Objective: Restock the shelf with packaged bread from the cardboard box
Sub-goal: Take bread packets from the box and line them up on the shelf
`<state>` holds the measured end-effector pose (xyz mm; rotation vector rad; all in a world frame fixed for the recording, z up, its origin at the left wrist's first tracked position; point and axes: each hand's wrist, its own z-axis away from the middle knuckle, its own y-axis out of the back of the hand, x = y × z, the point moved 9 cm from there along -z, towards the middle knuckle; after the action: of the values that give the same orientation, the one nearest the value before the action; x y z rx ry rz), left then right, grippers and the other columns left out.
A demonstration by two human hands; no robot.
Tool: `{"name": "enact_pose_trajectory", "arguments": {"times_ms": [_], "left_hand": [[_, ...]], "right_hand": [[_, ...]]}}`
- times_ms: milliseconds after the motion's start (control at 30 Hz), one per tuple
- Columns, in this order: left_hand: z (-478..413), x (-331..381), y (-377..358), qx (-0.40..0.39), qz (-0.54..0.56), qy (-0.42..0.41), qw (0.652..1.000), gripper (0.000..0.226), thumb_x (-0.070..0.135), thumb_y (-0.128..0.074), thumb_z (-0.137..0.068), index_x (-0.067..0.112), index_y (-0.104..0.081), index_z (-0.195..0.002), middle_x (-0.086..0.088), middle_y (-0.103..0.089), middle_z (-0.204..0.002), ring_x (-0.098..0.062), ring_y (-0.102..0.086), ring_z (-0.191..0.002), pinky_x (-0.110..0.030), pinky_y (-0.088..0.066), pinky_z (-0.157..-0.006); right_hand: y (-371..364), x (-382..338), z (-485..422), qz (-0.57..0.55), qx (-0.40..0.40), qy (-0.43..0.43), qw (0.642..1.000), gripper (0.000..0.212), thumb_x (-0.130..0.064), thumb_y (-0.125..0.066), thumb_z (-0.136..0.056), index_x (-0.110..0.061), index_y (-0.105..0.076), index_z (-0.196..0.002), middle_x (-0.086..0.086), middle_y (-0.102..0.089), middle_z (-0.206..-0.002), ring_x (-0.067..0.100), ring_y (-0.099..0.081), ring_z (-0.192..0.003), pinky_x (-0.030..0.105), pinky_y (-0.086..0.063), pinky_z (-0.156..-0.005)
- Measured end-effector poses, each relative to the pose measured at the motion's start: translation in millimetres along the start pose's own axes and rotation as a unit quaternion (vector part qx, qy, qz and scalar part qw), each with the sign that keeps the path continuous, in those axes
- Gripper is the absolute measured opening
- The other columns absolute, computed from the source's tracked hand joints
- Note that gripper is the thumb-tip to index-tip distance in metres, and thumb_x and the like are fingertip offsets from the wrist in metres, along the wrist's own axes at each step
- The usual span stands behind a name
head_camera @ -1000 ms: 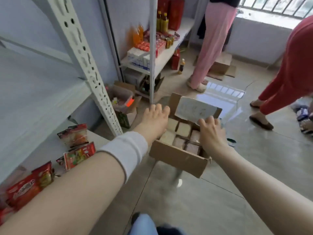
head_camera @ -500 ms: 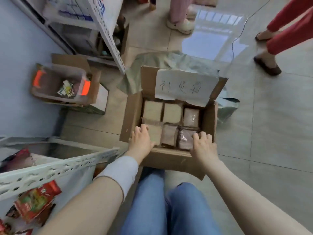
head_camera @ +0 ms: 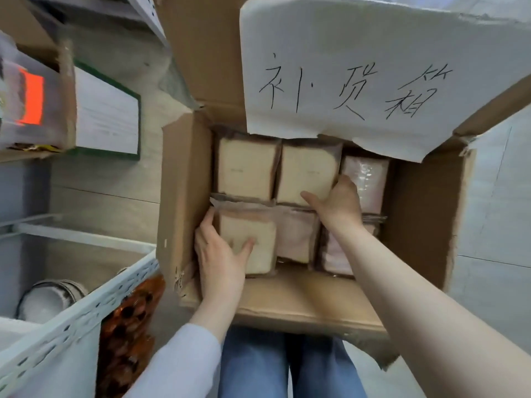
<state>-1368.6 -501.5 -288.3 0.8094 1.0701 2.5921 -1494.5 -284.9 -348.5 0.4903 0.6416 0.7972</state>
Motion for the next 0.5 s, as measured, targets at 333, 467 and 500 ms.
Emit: {"name": "enact_pose_trajectory", "arguments": {"times_ms": [333,467,500], "left_hand": [[12.8,4.5,9.2,-0.096,0.100,0.032,0.990,0.075,0.031,-0.072,-0.078,0.008,-0.035,-0.139,-0.004,-0.042,-0.141,-0.019,-0.039,-0.131,-0.032,-0.032,-0.110],[43.6,19.3,53.3,-0.058,0.175,0.007,0.983,0.055,0.025,-0.067,-0.083,0.008,-0.042,-0.129,0.003,-0.050,-0.123,-0.016,-0.045,-0.122,-0.028,-0.037,-0.098],[54.0,23.1,65.7,-0.047,0.201,0.000,0.978,0.053,0.024,-0.066,-0.084,0.008,-0.043,-0.128,0.001,-0.052,-0.123,-0.017,-0.047,-0.119,-0.029,-0.039,-0.097]], "right_hand": [[21.6,23.0,27.5,-0.197,-0.050,-0.078,0.976,0.048,-0.030,-0.076,-0.075,-0.007,-0.058,-0.113,0.005,-0.064,-0.103,0.027,-0.064,-0.101,0.040,-0.051,-0.093],[52.4,48.0,65.3,-0.204,-0.048,-0.091,0.974,0.063,-0.031,-0.079,-0.070,-0.003,-0.053,-0.121,0.009,-0.064,-0.111,0.028,-0.065,-0.097,0.044,-0.054,-0.089],[58.6,54.5,77.9,-0.208,-0.051,-0.093,0.972,0.066,-0.031,-0.080,-0.069,-0.003,-0.053,-0.123,0.009,-0.064,-0.113,0.027,-0.066,-0.096,0.044,-0.054,-0.089]]}}
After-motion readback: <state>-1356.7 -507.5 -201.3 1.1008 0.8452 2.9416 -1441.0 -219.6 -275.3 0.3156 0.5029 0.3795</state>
